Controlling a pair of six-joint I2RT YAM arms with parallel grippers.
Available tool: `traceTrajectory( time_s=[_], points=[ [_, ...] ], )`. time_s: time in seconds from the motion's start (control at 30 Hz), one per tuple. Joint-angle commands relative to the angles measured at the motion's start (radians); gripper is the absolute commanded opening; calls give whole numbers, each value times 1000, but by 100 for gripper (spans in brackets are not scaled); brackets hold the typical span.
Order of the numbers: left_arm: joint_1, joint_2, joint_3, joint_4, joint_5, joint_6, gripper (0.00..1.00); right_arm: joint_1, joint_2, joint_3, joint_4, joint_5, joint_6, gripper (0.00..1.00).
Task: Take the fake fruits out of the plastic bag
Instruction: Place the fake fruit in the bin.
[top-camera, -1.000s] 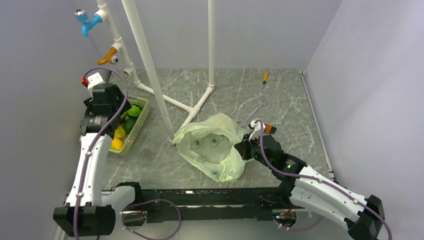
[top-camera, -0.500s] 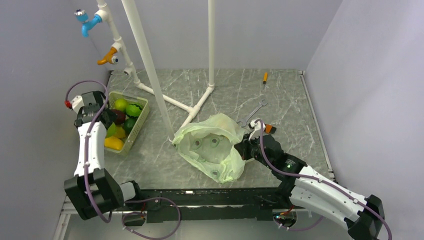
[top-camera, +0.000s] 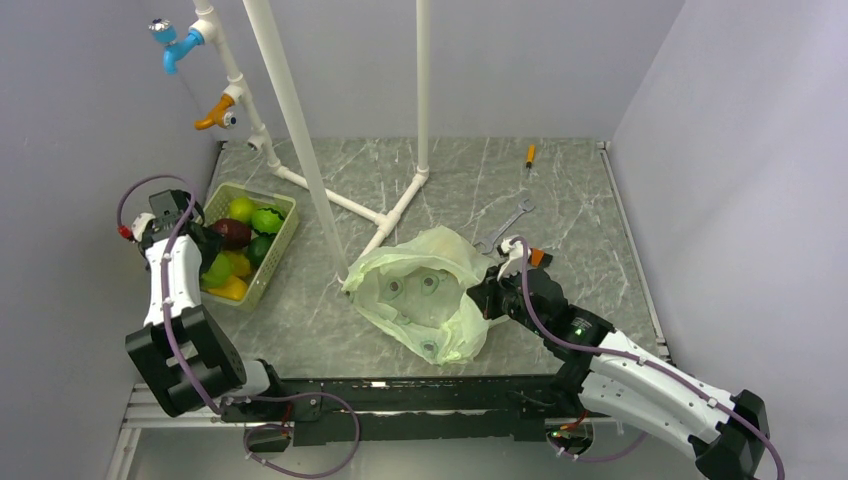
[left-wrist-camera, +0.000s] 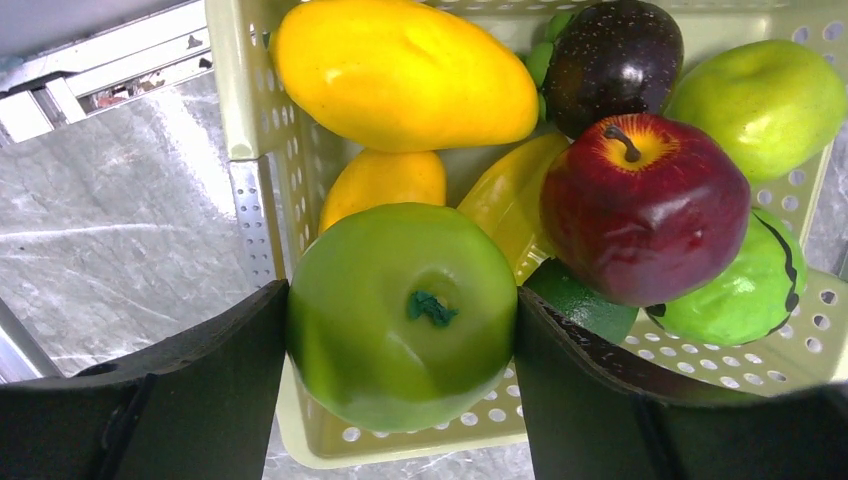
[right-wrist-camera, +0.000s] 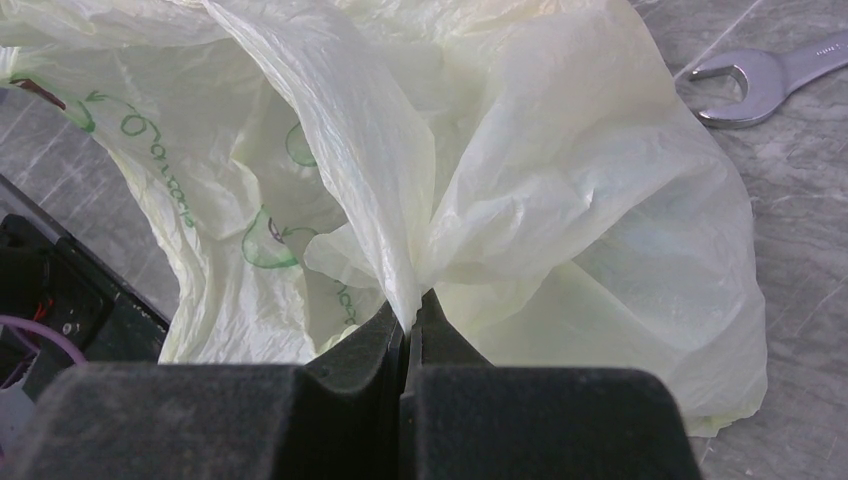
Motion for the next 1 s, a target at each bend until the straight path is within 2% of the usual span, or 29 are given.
traceTrajectory(
  time_s=[0.0, 0.13, 0.23, 0.27, 0.67, 0.87, 0.97],
  points=[
    [24, 0, -8, -9, 24, -50, 44, -3, -13, 31, 14, -5, 13, 0],
    [28, -3, -4, -16, 17, -56, 70, -3, -20, 27, 16, -5, 16, 0],
    [28, -17, -11, -2, 22, -46, 95, -2, -24, 24, 19, -8, 28, 0],
    [30, -22, -11, 4, 25, -44, 99, -4, -25, 23, 19, -11, 30, 0],
    [-6, -119, -16, 31, -39, -4, 99, -3, -32, 45, 6, -7, 34, 0],
    [-132, -238, -44, 100, -103, 95, 99, -2, -27, 54, 14, -15, 40, 0],
    [-237, -323, -69, 153, -136, 159, 99, -3, -32, 53, 15, -18, 40, 0]
  ],
)
